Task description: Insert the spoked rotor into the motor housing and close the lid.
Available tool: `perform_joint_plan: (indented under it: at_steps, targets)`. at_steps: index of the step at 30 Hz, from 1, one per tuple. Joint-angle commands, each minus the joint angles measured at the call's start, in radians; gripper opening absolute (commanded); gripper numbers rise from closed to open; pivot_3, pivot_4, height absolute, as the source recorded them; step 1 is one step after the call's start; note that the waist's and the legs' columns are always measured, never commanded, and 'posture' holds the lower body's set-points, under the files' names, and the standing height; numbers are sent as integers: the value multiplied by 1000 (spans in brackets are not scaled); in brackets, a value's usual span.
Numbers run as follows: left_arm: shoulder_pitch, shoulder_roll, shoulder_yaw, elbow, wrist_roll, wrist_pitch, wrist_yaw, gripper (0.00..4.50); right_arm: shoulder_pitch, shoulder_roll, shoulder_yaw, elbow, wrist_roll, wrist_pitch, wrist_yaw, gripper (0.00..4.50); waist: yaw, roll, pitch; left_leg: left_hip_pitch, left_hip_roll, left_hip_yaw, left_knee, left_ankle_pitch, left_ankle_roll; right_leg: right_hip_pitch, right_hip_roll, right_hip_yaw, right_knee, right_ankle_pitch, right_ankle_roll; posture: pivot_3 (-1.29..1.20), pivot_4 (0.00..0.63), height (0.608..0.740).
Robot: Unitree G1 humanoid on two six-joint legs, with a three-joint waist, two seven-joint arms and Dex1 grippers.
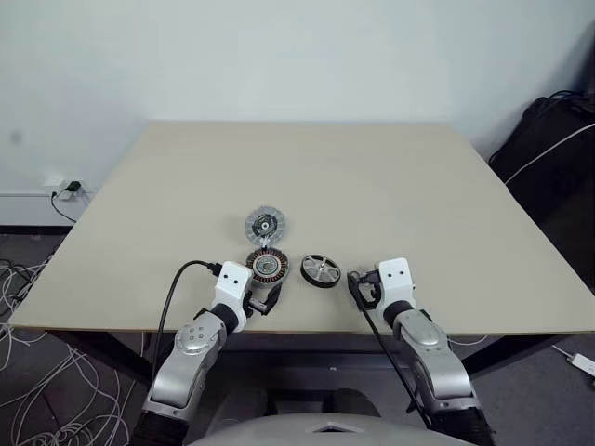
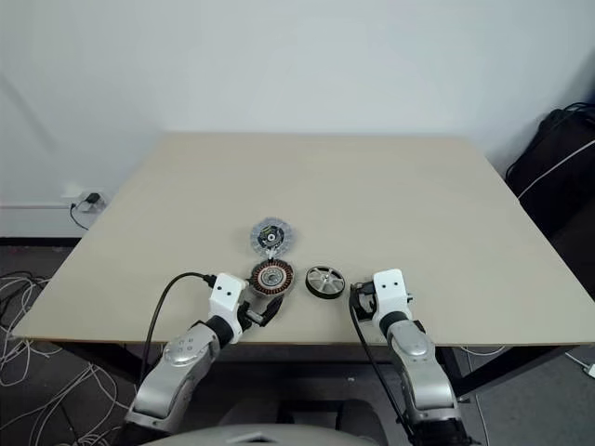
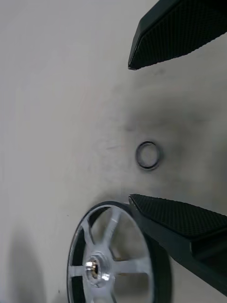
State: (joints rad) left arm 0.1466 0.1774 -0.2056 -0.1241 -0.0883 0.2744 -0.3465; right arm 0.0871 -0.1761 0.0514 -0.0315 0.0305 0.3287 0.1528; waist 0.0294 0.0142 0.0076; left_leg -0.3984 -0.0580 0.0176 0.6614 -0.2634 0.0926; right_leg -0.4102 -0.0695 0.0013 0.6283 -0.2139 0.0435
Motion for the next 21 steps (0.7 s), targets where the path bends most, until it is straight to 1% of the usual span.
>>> perform_joint_plan:
  at_steps: [1,6,12,14,16,21]
  targets:
    - [-1,-6,8,-35,2,-26,10,4500,-62,-3,-8,62,-17,-38,-4,4477,0,0,0,0,0,0,0,0,0,0,0,0,0,0,0,0,0,740]
    - [8,-7,10,-43,0,-27,18,4500,-104,-11,-17,131,-24,-60,1,4477,-2,0,0,0,0,0,0,0,0,0,0,0,0,0,0,0,0,740]
    - [11,-8,10,-46,0,-27,25,4500,-113,-15,-17,169,-28,-67,0,4477,-4,1,0,0,0,0,0,0,0,0,0,0,0,0,0,0,0,740]
    - [11,-8,10,-46,1,-27,26,4500,-108,-12,-12,175,-32,-66,-1,4080,-4,1,0,0,0,0,0,0,0,0,0,0,0,0,0,0,0,740]
    - [10,-9,10,-46,1,-26,27,4500,-103,-9,-9,175,-34,-66,-2,3543,-4,1,0,0,0,0,0,0,0,0,0,0,0,0,0,0,0,740]
    - [8,-7,9,-45,3,-25,26,4500,-89,0,-4,159,-33,-59,-2,1893,-4,1,0,0,0,0,0,0,0,0,0,0,0,0,0,0,0,740]
